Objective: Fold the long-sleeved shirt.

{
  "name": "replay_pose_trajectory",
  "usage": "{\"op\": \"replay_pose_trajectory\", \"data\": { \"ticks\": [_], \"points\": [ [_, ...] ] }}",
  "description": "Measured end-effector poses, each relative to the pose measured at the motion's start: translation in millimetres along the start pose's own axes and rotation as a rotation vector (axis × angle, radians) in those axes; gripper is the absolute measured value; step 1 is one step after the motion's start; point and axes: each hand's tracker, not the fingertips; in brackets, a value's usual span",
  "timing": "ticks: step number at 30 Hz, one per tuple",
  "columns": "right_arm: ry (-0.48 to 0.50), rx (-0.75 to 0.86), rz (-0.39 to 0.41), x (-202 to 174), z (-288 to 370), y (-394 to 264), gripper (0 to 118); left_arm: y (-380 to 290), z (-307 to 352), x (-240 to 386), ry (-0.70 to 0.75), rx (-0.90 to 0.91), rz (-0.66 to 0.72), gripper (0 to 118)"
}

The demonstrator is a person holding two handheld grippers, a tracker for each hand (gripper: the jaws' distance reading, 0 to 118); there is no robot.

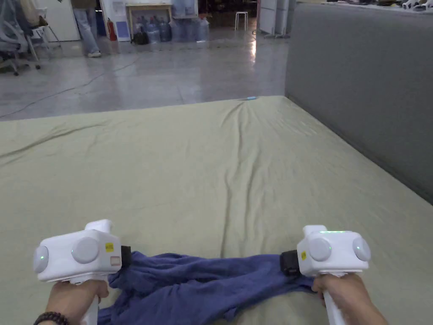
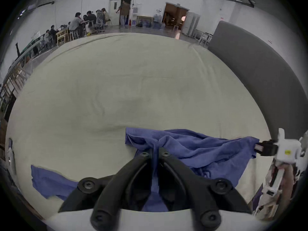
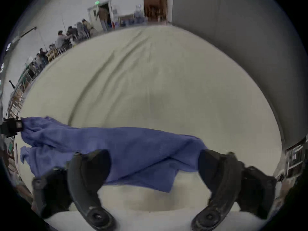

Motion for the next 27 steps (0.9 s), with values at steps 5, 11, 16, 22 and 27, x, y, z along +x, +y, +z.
{"op": "replay_pose_trajectory", "data": {
  "ticks": [5, 11, 16, 22, 27],
  "points": [
    [0.027, -0.026, 0.094, -18.3, -6.5, 10.1, 39, 1.4, -5.6, -1.4, 0.023, -0.015, -0.037, 0],
    [0.178, 0.127, 0.009, -11.5, 40.2, 23.4, 9, 16.6, 18.7, -9.2, -0.022, 0.095, -0.021, 0],
    [0.244, 0.320, 0.047, -21.8, 112.2, 56.2, 9, 50.3, 78.3, -16.5, 0.004, 0.320, 0.063, 0],
    [0.283, 0.549, 0.169, -66.3, 214.4, 123.5, 9, 124.3, 167.0, -24.1, -0.025, 0.516, 0.047, 0],
    [0.268, 0.703, 0.264, -104.4, 296.4, 197.5, 9, 195.2, 236.4, -22.9, 0.040, 0.652, -0.032, 0]
  ]
}}
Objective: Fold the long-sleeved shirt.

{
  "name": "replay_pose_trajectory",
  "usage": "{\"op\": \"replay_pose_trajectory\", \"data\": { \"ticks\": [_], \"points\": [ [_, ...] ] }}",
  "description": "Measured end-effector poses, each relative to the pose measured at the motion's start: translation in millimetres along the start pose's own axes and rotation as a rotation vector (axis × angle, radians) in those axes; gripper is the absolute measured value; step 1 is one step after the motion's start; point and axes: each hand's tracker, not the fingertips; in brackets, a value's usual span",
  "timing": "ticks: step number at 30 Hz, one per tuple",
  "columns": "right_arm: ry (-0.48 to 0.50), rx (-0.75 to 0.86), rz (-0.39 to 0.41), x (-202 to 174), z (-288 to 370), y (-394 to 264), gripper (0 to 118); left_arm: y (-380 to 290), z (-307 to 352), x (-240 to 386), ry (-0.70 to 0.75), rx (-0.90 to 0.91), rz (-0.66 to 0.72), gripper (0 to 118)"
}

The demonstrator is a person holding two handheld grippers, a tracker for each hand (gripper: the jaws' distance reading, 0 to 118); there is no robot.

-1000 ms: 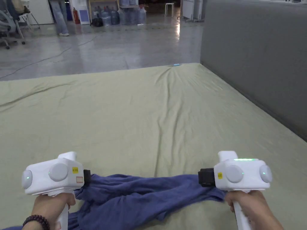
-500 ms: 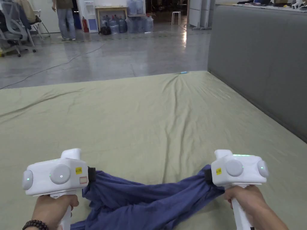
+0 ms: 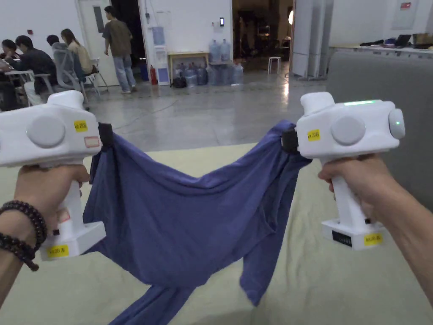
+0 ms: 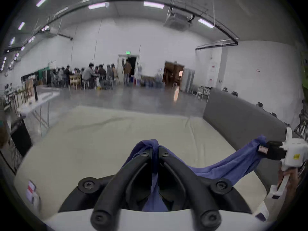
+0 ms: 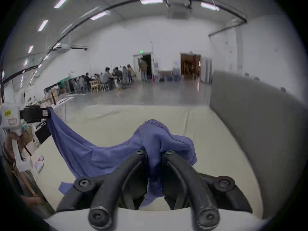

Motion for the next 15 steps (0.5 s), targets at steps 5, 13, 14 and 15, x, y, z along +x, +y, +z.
{"op": "replay_pose_trajectory", "data": {
  "ticks": [5, 13, 14, 15],
  "points": [
    [-0.049, 0.073, 0.025, 2.0, -4.3, 100.9, 9, 88.4, 6.4, -9.8, 0.061, 0.106, 0.001, 0],
    [-0.146, 0.100, 0.001, 30.5, -12.1, 155.5, 9, 140.8, 2.3, -8.8, 0.094, 0.179, -0.059, 0],
    [-0.144, 0.099, -0.015, 34.5, -13.0, 154.8, 9, 137.6, 6.4, -3.1, 0.084, 0.189, -0.053, 0],
    [-0.141, 0.099, -0.028, 37.0, -14.6, 152.1, 9, 135.8, 3.8, -1.8, 0.086, 0.188, -0.053, 0]
  ]
}}
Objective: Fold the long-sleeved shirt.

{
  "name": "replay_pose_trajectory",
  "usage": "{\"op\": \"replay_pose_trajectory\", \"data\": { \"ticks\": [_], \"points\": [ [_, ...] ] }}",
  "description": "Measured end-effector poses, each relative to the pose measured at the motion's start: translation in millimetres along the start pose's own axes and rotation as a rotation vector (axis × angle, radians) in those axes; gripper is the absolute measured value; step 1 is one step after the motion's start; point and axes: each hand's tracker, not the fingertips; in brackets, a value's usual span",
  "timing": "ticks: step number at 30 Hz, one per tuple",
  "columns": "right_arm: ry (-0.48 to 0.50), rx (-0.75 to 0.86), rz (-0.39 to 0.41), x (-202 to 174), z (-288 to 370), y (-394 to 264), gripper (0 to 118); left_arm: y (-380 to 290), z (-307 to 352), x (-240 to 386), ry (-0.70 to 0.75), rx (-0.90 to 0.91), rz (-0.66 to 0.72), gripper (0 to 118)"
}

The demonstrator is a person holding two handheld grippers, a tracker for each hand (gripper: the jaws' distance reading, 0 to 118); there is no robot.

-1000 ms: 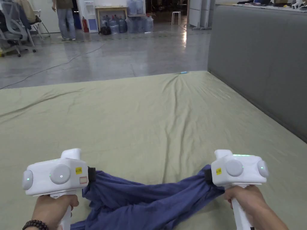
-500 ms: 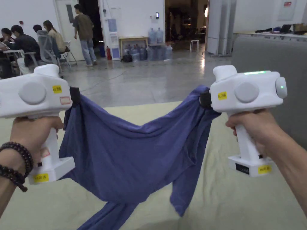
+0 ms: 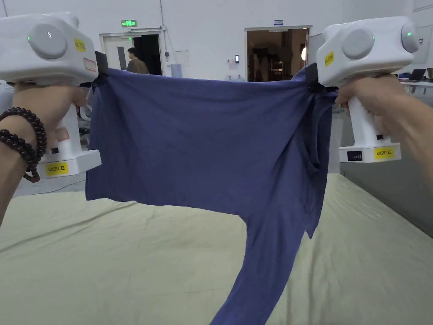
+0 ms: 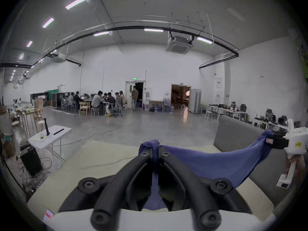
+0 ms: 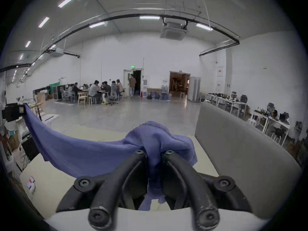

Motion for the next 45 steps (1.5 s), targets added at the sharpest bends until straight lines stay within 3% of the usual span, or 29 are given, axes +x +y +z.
{"op": "replay_pose_trajectory", "data": {
  "ticks": [4, 10, 16, 19, 23, 25, 28, 30, 32, 35, 39, 45],
  "points": [
    [-0.003, -0.058, 0.007, 2.8, -20.4, -37.9, 9, -37.7, -22.6, -0.3, -0.009, -0.058, 0.012, 0],
    [0.017, -0.224, -0.025, -2.3, -66.1, -145.7, 9, -154.6, -61.2, -2.9, -0.012, -0.228, 0.031, 0],
    [0.034, -0.333, -0.010, 3.9, -79.8, -232.5, 9, -230.7, -43.6, -8.3, -0.017, -0.315, 0.091, 0],
    [0.084, -0.305, -0.058, 11.6, -50.9, -246.8, 9, -236.4, -12.3, -13.0, -0.047, -0.300, 0.082, 0],
    [0.077, -0.287, 0.072, 6.1, -6.6, -271.1, 9, -258.8, 44.2, -14.2, -0.091, -0.252, 0.054, 0],
    [0.057, -0.301, 0.060, -0.1, 15.4, -297.6, 9, -284.8, 70.3, -13.1, -0.095, -0.286, 0.044, 0],
    [0.057, -0.371, -0.027, -5.0, 51.8, -345.9, 9, -331.9, 85.1, -24.4, -0.046, -0.452, 0.101, 0],
    [0.059, -0.419, -0.045, -9.7, 74.9, -382.3, 9, -361.1, 110.5, -23.4, -0.042, -0.541, 0.127, 0],
    [0.046, -0.478, -0.048, -12.1, 95.3, -420.5, 9, -389.5, 138.0, -18.3, -0.050, -0.627, 0.066, 0],
    [0.036, -0.592, -0.033, -12.7, 123.7, -475.8, 9, -433.9, 176.7, -11.7, -0.037, -0.731, -0.062, 0],
    [0.038, -0.746, 0.003, -10.4, 151.1, -520.0, 9, -484.6, 200.4, -20.0, -0.053, -0.879, -0.040, 0],
    [0.030, -0.796, 0.043, -8.9, 182.4, -536.6, 9, -510.8, 218.4, -23.1, -0.083, -0.943, -0.085, 0]
  ]
}}
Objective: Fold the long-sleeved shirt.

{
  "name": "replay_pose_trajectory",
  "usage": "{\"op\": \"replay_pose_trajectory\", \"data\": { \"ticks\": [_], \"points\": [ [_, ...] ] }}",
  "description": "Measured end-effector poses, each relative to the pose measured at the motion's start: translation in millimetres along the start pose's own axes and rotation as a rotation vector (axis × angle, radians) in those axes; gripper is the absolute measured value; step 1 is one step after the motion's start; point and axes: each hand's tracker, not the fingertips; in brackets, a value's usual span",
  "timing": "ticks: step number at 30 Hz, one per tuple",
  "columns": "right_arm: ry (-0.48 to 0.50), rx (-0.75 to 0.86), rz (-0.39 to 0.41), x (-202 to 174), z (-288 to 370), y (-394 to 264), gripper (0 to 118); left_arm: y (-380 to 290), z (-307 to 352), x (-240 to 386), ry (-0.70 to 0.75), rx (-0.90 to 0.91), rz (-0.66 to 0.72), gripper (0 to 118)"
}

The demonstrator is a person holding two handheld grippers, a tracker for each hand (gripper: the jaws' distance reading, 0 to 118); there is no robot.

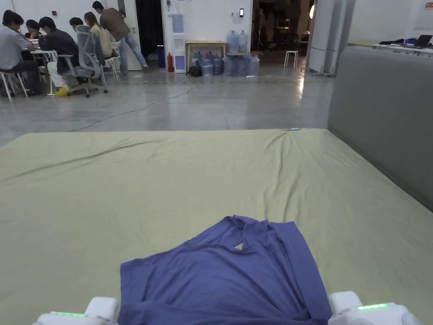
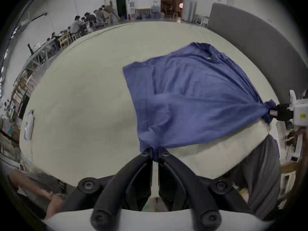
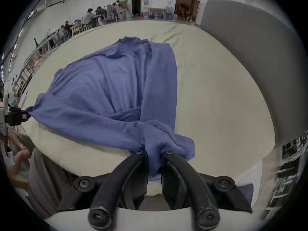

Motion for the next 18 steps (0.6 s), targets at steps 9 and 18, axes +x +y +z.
{"op": "replay_pose_trajectory", "data": {
  "ticks": [9, 18],
  "points": [
    [0.002, 0.159, -0.076, 16.9, 42.0, 7.8, 104, 7.9, 41.9, -0.1, -0.131, 0.124, 0.092, 115],
    [0.053, 0.248, -0.142, 29.2, 70.5, 35.1, 0, 47.8, 77.6, 4.4, -0.016, 0.209, 0.110, 0]
  ]
}}
